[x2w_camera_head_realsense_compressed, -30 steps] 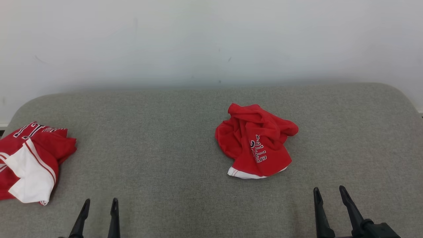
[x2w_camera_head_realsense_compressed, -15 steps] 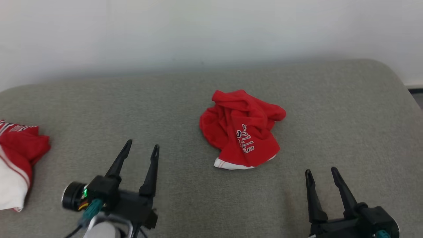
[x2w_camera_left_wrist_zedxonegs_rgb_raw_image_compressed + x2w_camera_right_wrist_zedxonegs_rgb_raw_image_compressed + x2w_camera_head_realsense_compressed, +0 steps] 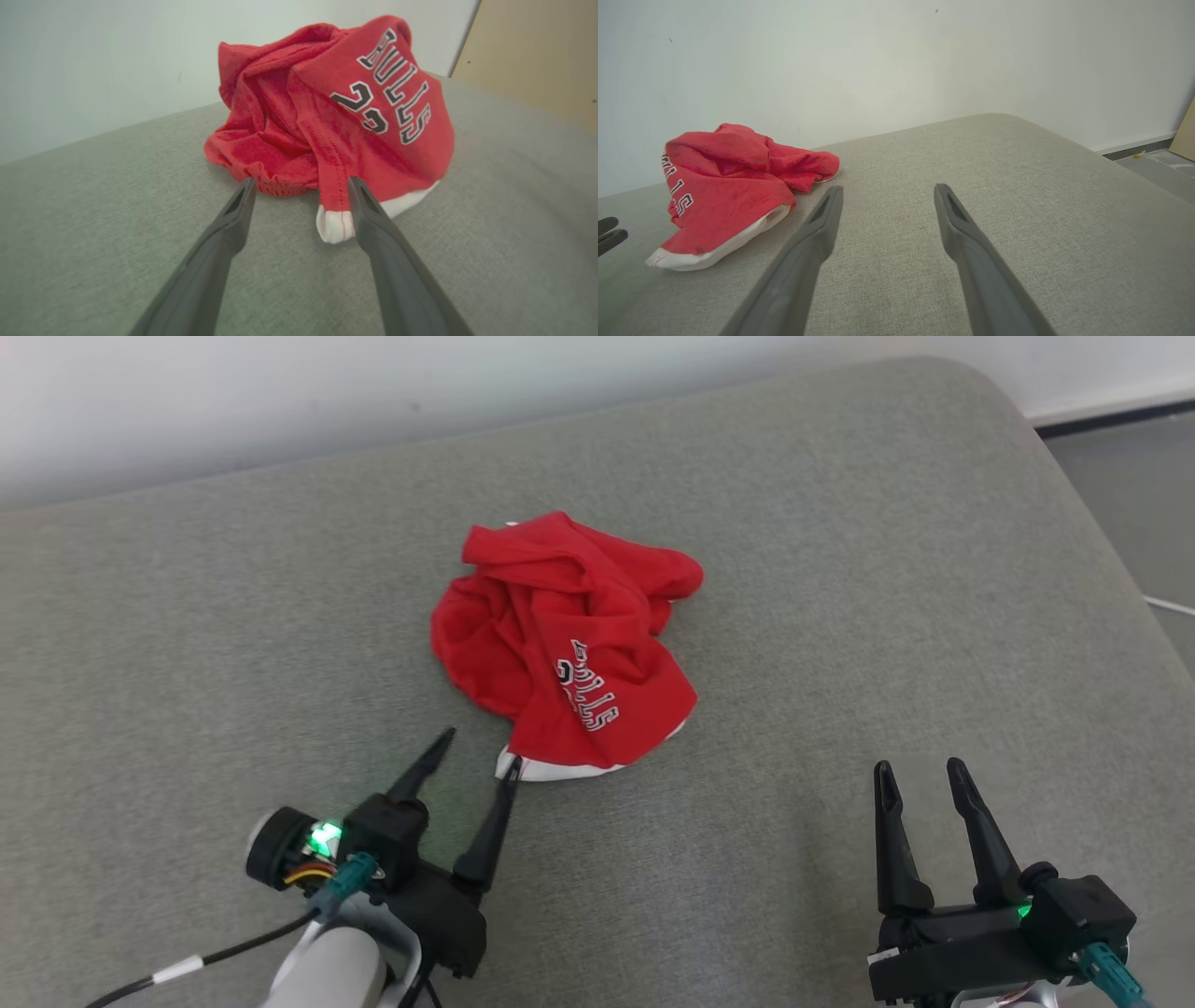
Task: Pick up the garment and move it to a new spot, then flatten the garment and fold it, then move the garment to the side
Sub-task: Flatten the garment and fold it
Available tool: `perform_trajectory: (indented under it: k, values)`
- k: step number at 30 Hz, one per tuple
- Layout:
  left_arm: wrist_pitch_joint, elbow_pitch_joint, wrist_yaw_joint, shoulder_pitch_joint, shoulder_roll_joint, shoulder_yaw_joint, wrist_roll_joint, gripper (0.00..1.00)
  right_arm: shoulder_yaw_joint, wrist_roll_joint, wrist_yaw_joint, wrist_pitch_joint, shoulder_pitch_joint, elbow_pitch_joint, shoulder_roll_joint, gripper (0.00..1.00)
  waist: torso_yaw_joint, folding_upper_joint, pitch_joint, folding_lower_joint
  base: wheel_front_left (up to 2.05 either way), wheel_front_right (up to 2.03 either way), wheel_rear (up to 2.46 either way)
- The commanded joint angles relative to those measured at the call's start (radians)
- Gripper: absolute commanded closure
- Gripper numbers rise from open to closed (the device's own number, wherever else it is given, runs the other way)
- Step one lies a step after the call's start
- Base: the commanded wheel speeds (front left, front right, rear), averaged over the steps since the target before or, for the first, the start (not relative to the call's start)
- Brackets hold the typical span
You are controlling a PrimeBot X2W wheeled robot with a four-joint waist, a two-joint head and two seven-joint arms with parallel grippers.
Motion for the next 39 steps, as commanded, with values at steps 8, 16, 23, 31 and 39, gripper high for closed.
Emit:
perform_trajectory:
  k: [8, 16, 23, 31, 39]
  values:
    - [-0.004, 0.091, 0.002, -0.031, 0.004, -0.090, -0.058, 0.00, 0.008, 0.005, -0.002, 0.000, -0.026, 0.001, 0.003, 0.00, -0.075, -0.0002, 0.057, -0.0002, 0.00, 0.00, 0.00]
    - [-0.004, 0.099, 0.002, -0.063, -0.031, -0.096, -0.068, 1.00, -0.004, -0.020, -0.002, 0.000, -0.002, -0.002, 0.003, 0.00, -0.064, -0.0002, 0.023, -0.0002, 0.00, 0.00, 0.00]
    - [-0.004, -0.023, 0.002, -0.007, -0.039, -0.052, -0.048, 1.00, -0.012, -0.029, -0.002, 0.000, 0.032, 0.007, 0.003, 0.00, 0.014, -0.0002, -0.038, -0.0002, 0.00, 0.00, 0.00]
    - [-0.004, -0.207, 0.008, 0.174, -0.023, 0.031, -0.009, 1.00, -0.016, -0.034, -0.002, 0.000, 0.067, 0.009, 0.003, 0.00, 0.162, -0.0002, -0.113, -0.0002, 0.00, 0.00, 0.00]
    - [-0.004, -0.227, 0.024, 0.372, 0.000, 0.134, -0.029, 1.00, -0.004, -0.036, -0.002, 0.000, 0.077, 0.011, 0.003, 0.00, 0.244, -0.0002, -0.130, -0.0002, 0.00, 0.00, 0.00]
